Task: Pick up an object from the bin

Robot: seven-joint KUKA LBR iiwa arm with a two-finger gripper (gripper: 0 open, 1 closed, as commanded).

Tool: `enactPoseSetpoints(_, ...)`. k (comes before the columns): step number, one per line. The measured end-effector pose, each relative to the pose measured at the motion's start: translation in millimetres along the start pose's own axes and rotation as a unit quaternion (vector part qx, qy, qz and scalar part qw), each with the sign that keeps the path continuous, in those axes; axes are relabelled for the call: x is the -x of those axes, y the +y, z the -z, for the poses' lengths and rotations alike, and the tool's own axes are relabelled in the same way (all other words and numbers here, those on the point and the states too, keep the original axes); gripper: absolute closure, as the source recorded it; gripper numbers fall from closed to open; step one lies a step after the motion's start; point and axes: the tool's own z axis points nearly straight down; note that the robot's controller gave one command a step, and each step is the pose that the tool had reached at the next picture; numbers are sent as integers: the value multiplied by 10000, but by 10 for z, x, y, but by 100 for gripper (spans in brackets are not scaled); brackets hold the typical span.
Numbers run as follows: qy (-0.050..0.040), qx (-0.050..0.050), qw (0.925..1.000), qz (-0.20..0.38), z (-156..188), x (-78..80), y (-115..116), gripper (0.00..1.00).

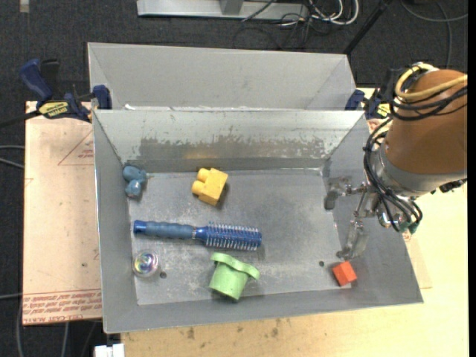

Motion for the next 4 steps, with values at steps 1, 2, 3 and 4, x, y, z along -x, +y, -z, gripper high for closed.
enactPoseSetpoints(1, -132, -29, 9891, 1467, -1640, -148, -676, 0)
enactPoseSetpoints(2, -64, -18, 9876, 1571, -1336, -123, -805, 0)
enactPoseSetpoints(3, -49, -13, 9761, 2175, -1282, -116, -808, 0)
enactPoseSetpoints(4, -35, 41, 9645, 2639, -1660, 18, -756, 0)
